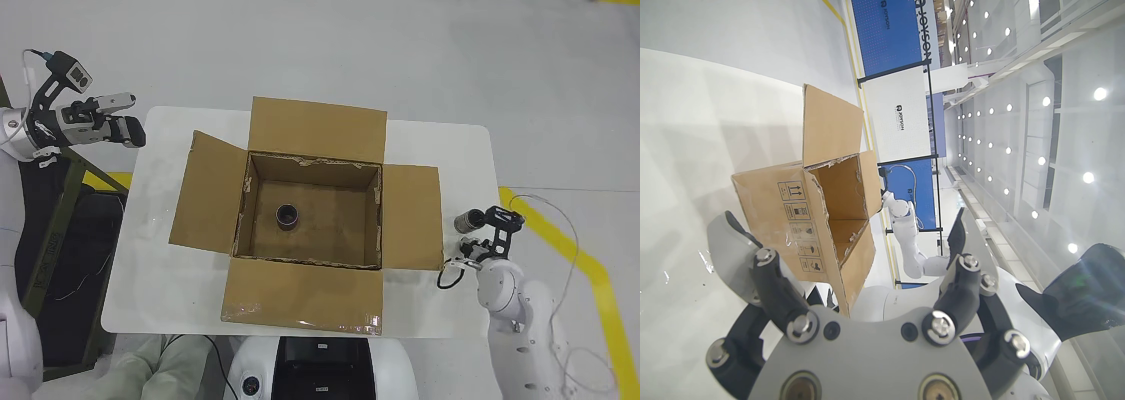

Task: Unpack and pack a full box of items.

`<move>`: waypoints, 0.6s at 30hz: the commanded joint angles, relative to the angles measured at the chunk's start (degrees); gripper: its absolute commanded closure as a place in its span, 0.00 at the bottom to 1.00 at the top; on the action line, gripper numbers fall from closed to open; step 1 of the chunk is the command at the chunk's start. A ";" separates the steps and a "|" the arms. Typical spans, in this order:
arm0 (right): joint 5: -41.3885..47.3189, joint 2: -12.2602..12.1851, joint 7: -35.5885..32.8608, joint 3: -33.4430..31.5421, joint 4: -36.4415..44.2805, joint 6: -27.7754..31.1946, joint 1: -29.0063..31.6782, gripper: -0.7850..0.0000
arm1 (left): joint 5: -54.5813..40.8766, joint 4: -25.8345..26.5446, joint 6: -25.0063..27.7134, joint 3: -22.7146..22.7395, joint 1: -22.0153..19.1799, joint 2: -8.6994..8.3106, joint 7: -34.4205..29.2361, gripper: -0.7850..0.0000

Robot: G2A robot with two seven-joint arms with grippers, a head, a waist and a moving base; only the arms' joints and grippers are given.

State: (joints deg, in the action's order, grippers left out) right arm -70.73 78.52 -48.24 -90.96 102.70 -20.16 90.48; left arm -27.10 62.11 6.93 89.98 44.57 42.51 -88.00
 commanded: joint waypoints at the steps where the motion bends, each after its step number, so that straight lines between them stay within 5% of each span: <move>1: -0.22 0.01 -0.06 0.44 -0.52 -0.06 -0.36 0.84 | 0.00 0.00 0.00 0.00 0.00 0.00 0.00 0.00; 5: -0.56 0.05 -0.20 1.35 -1.52 -0.29 -1.00 0.75 | 0.00 0.00 0.00 0.00 0.00 0.00 0.00 0.00; 6: -0.75 0.06 -0.36 1.62 -1.71 -0.43 -1.18 0.64 | 0.00 0.00 0.00 0.00 0.00 0.00 0.00 0.00; 10: -0.65 0.12 -0.28 2.18 -1.89 -0.98 -1.46 0.49 | 0.00 0.00 0.00 0.00 0.00 0.00 0.00 0.00; 11: -0.64 0.13 -0.25 2.25 -1.83 -1.15 -1.43 0.33 | 0.00 0.00 0.00 0.00 0.00 0.00 0.00 0.00; 13: -0.86 0.12 -0.25 2.25 -1.17 -1.53 -1.17 0.21 | 0.00 0.00 0.00 0.00 0.00 0.00 0.00 0.00; 18: -2.23 -0.03 -0.71 1.27 2.96 -2.73 0.96 0.10 | 0.00 0.00 0.00 0.00 0.00 0.00 0.00 0.00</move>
State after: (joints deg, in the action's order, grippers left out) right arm -72.59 78.54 -48.79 -89.44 104.59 -22.70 90.91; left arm -27.10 62.11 6.93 89.98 44.57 42.51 -88.00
